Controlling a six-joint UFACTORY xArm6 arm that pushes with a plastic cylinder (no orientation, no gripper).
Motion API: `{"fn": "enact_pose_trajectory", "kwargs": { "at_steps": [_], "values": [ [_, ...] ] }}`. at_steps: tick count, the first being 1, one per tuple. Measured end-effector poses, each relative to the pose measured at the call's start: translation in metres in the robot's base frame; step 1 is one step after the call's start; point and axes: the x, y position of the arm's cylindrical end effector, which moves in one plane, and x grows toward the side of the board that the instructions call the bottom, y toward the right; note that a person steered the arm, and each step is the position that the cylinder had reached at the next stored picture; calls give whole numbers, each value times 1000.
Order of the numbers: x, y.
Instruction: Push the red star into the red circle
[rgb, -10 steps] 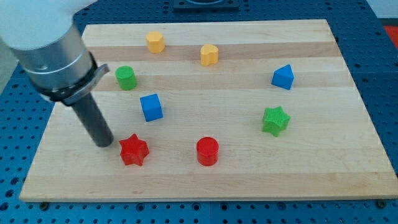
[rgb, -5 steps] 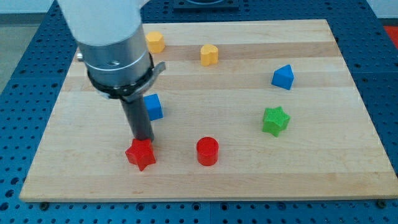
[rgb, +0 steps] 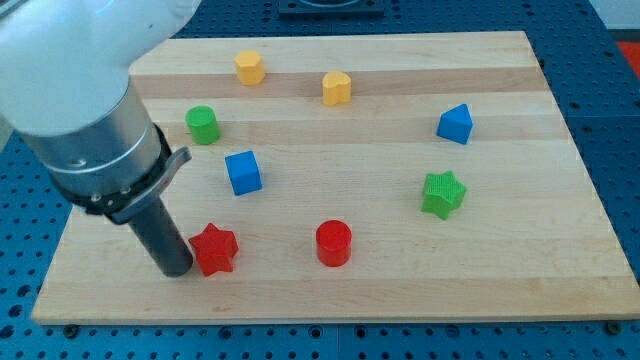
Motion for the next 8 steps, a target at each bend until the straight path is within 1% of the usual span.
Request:
{"fn": "enact_pose_trajectory", "kwargs": {
  "at_steps": [2,7,8],
  "values": [
    [-6,-29],
    [-8,-18],
    [-9,-7]
  ]
}}
